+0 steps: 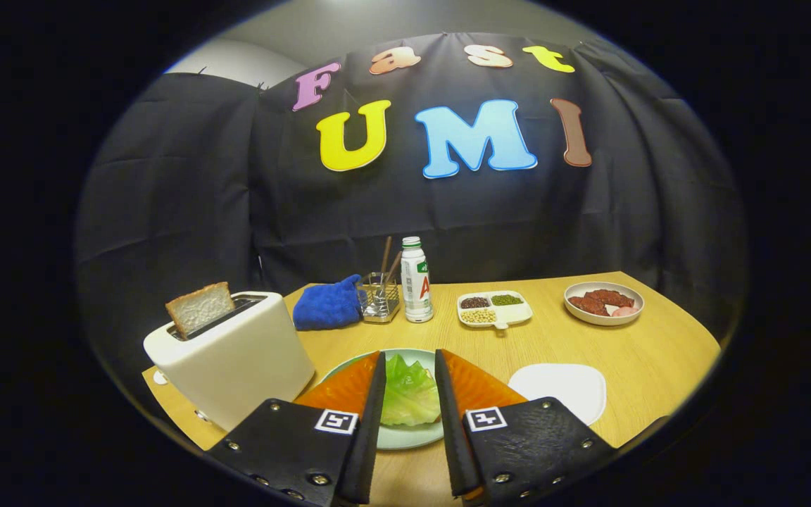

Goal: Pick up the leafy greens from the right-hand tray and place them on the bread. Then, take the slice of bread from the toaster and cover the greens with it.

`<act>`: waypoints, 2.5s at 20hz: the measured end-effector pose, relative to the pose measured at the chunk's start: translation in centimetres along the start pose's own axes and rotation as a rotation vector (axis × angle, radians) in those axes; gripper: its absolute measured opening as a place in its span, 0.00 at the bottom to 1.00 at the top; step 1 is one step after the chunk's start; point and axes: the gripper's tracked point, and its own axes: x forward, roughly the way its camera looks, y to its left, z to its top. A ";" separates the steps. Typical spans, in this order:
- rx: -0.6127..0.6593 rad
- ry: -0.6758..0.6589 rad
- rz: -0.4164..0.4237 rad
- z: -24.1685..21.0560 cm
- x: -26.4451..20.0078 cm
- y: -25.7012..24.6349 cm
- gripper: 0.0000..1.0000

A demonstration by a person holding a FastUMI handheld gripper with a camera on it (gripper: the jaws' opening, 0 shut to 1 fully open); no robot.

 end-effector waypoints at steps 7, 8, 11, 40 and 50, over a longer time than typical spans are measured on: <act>-0.037 -0.035 -0.031 0.8 -0.6 2.6 0.42; -0.038 -0.045 -0.036 1.2 -0.6 3.4 0.42; -0.049 -0.081 -0.034 2.5 -0.7 6.0 0.42; -0.097 0.031 0.114 0.3 3.2 26.9 0.42; -0.089 0.039 0.068 0.6 4.6 26.9 0.01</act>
